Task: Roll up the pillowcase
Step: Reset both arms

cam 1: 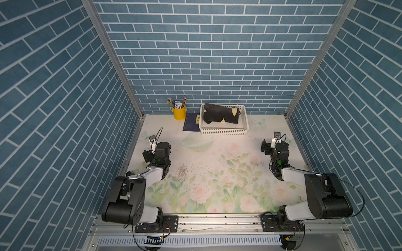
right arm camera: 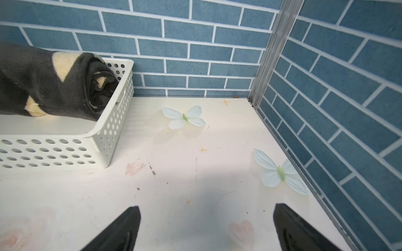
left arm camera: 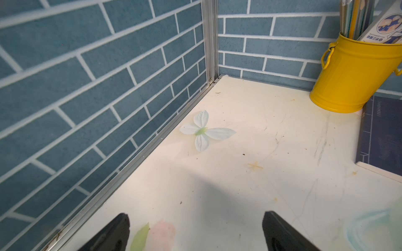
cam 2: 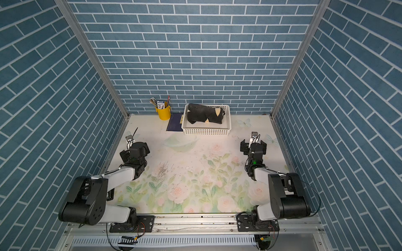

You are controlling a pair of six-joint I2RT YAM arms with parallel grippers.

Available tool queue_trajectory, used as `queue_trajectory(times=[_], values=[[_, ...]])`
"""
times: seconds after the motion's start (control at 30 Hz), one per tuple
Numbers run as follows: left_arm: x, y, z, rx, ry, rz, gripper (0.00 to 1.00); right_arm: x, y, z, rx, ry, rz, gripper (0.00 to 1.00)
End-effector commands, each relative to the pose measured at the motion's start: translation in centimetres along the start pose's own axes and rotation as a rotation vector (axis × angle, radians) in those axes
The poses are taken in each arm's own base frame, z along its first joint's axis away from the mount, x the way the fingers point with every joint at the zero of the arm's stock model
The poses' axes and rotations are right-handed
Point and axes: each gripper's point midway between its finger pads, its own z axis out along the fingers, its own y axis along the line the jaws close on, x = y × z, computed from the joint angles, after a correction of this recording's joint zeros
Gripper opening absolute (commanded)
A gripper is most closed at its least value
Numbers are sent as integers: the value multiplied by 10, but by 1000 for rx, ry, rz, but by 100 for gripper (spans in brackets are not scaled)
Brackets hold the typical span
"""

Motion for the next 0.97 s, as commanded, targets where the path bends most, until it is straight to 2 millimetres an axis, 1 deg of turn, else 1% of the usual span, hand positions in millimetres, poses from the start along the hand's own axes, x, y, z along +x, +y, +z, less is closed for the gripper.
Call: queue_trajectory(times=[0.0,0.03,0.07,0.1,0.23,0.3,0.33,0.37,0.43,0.47,0.5,0.93], values=[[-18,-10,6,81,-106,-23,100,8,1,-6,-18,-48,-27,100],[-14,-8,5,85,-115,-27,100,5,1,-12,-20,-95,-24,100],[-8,-6,1,97,-134,-40,100,9,1,-20,-30,-127,-22,100],[-9,-5,-6,125,-173,-46,100,10,1,-25,-41,-154,-18,100],[-7,-24,-28,317,-239,-3,100,14,-5,-40,-39,-222,9,100],[-2,-28,-37,384,-277,3,100,16,-4,-42,-54,-215,8,100],[-5,-27,-40,388,-307,4,100,14,-3,-42,-58,-228,1,100],[0,-31,-37,401,-262,20,100,18,0,-39,-73,-196,-5,100],[-4,-30,-38,403,-285,8,100,18,2,-32,-79,-176,-7,100],[-1,-31,-37,407,-266,14,100,19,1,-32,-80,-178,-5,100],[-3,-30,-38,404,-290,10,100,17,0,-33,-74,-184,-4,100],[-2,-31,-37,408,-275,11,100,18,1,-32,-81,-182,-5,100]])
